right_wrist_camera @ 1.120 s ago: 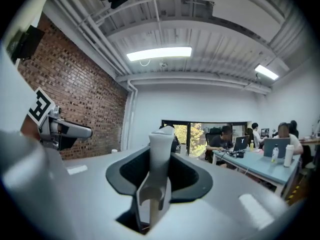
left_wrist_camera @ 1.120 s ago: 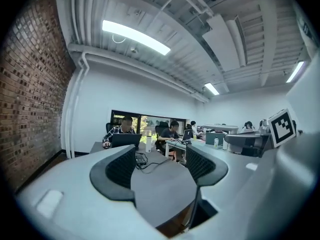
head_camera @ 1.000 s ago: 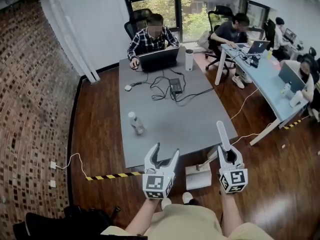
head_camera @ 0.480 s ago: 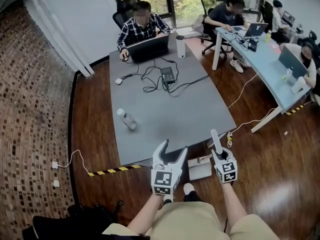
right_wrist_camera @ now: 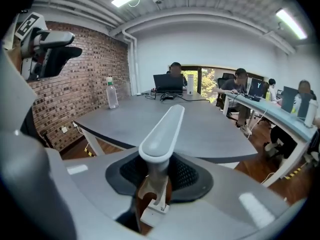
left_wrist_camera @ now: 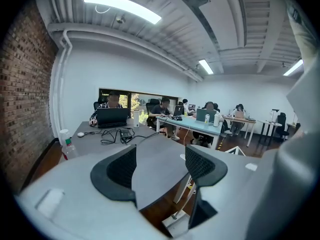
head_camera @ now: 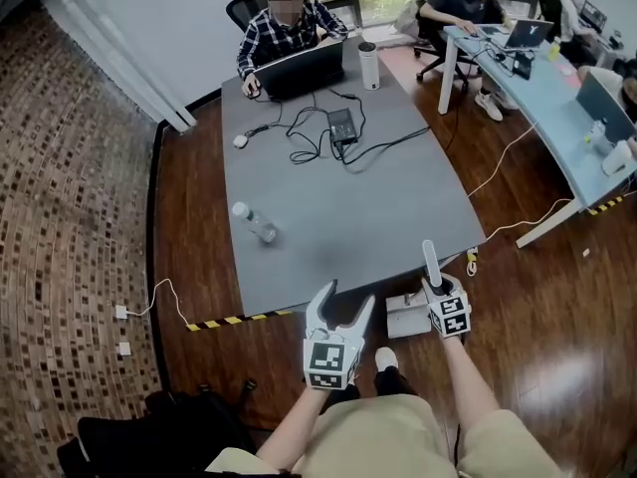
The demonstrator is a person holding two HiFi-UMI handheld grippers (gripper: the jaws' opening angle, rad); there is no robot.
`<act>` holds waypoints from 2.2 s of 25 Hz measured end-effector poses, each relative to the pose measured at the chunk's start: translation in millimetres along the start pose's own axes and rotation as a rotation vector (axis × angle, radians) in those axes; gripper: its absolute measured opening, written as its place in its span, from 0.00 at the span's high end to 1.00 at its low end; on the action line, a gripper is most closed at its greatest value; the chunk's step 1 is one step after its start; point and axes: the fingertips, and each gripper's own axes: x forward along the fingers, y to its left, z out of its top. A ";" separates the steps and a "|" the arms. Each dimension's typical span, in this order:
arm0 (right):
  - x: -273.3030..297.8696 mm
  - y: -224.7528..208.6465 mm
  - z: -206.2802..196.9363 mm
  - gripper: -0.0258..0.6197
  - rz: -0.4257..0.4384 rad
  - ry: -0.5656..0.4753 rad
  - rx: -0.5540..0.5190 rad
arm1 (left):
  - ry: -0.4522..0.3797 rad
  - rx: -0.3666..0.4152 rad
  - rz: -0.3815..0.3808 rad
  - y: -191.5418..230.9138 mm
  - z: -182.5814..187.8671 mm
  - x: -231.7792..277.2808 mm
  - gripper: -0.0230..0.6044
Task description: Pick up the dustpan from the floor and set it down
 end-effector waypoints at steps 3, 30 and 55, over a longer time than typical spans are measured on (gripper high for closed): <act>18.3 -2.6 2.7 0.78 0.033 0.000 0.008 | 0.018 -0.001 0.009 1.3 -11.1 -2.3 0.51; -141.4 77.7 247.3 0.33 0.061 -0.677 0.055 | -0.217 -0.016 0.207 96.2 66.0 -98.9 0.52; -169.8 223.9 348.7 0.38 0.180 -0.716 -0.115 | -0.327 -0.051 0.369 152.2 91.5 -181.4 0.50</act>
